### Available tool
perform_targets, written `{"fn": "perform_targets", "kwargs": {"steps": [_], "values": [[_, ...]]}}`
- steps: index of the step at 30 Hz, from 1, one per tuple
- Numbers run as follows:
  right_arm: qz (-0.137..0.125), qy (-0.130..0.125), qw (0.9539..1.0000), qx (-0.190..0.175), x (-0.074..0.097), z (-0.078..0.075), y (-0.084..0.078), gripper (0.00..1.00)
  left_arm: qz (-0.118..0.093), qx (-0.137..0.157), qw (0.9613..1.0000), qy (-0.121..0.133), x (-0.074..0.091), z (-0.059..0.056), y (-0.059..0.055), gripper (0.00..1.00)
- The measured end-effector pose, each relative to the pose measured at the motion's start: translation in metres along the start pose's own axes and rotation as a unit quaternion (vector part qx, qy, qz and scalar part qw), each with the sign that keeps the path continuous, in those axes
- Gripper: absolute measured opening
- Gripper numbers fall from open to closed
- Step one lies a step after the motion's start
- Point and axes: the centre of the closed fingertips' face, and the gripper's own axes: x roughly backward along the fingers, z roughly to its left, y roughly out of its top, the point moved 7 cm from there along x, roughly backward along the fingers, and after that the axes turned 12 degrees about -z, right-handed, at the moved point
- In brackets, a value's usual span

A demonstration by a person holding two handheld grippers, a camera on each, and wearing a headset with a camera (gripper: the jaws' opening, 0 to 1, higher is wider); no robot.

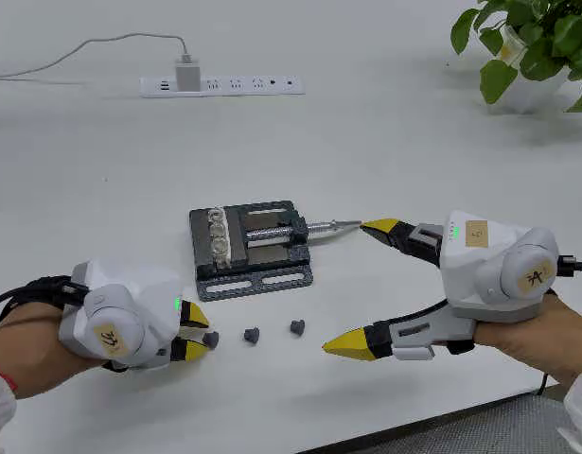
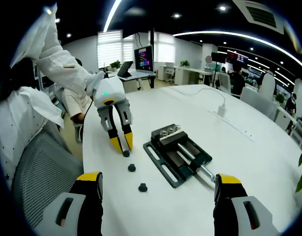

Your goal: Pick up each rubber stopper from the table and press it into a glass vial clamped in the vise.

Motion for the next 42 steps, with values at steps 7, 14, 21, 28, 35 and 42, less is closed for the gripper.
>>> {"fn": "perform_targets", "kwargs": {"steps": [7,14,21,28,35,42], "values": [[0.000,-0.001,1.0000,-0.001,0.0001,-0.0010,-0.0001,0.93,0.002,-0.002,1.0000,-0.003,-0.0017,0.0000,-0.0014,0.08],[0.001,-0.001,1.0000,-0.001,-0.0002,-0.0006,-0.0010,0.93,0.003,-0.003,1.0000,-0.003,-0.0019,0.0003,-0.0015,0.06],[0.000,-0.001,1.0000,-0.002,-0.0003,-0.0013,-0.0008,0.93,0.003,-0.004,1.0000,-0.005,-0.0027,-0.0001,-0.0011,0.06],[0.000,-0.001,1.0000,-0.001,-0.0002,-0.0011,-0.0007,0.93,0.005,-0.001,1.0000,-0.004,-0.0034,-0.0002,-0.0020,0.04],[-0.001,-0.002,1.0000,-0.001,0.0000,-0.0015,-0.0001,0.92,0.005,0.001,1.0000,0.000,-0.0034,-0.0007,-0.0022,0.05],[-0.001,-0.001,1.0000,-0.003,-0.0004,-0.0002,0.0007,0.92,0.004,0.007,0.9999,0.008,-0.0036,-0.0011,-0.0023,0.04]]}}
